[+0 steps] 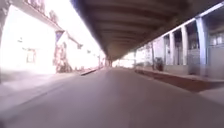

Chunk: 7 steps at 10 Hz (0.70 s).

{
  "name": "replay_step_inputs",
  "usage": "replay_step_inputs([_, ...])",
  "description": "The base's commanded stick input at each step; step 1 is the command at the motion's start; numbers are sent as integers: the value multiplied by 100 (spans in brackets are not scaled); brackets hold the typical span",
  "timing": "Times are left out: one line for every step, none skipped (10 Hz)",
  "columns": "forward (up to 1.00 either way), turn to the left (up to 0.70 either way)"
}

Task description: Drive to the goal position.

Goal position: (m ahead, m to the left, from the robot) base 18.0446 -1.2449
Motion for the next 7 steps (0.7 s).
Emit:
replay_step_inputs([85,0])
replay_step_inputs([85,0])
replay_step_inputs([85,0])
replay_step_inputs([85,0])
replay_step_inputs([85,0])
replay_step_inputs([85,0])
replay_step_inputs([85,0])
